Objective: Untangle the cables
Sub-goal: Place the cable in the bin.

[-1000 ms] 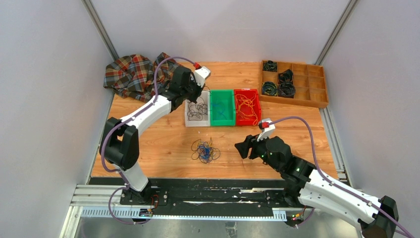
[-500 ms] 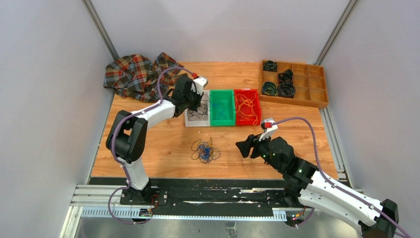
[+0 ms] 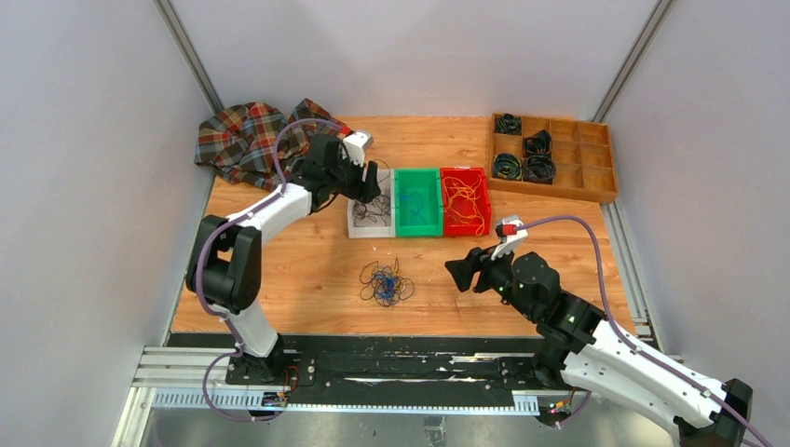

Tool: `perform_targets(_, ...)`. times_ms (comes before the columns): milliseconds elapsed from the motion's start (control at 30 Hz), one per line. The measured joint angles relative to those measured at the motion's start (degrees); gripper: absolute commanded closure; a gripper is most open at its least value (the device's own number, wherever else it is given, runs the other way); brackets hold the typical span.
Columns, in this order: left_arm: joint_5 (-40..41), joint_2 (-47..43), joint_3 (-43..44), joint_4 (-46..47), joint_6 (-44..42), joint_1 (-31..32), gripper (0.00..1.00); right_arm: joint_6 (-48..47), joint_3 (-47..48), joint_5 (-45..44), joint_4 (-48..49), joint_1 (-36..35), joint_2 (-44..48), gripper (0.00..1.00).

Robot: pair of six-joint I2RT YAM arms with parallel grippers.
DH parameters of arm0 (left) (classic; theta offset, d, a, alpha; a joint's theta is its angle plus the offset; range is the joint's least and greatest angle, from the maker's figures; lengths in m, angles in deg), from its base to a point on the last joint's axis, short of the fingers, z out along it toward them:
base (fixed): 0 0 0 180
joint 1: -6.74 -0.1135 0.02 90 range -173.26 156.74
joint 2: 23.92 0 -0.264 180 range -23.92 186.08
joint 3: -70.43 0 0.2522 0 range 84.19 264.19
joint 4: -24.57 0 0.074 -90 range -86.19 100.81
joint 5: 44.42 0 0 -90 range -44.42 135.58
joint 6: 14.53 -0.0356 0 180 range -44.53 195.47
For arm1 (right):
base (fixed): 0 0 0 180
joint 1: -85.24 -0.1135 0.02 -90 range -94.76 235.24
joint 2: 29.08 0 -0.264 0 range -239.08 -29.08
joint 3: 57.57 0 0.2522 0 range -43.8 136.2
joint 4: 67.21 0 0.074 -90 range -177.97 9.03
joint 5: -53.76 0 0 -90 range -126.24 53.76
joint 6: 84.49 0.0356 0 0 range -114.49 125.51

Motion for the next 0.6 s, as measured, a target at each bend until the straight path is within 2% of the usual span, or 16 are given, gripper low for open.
perform_targets(167, -4.72, -3.41, 1.31, -0.92, 0.85, -0.20, 0.42, -0.04, 0.76, 0.61, -0.52, 0.00, -0.68, 0.38)
perform_targets(300, -5.64, -3.63, 4.07, -0.22, 1.29, -0.44, 0.42, -0.02, 0.83, 0.72, -0.68, 0.00, -1.29, 0.38)
perform_targets(600, -5.11, 8.15, 19.10, -0.22, 0.00, -0.55, 0.47, -0.15, 0.90, 1.27, -0.74, 0.22, -2.99, 0.38)
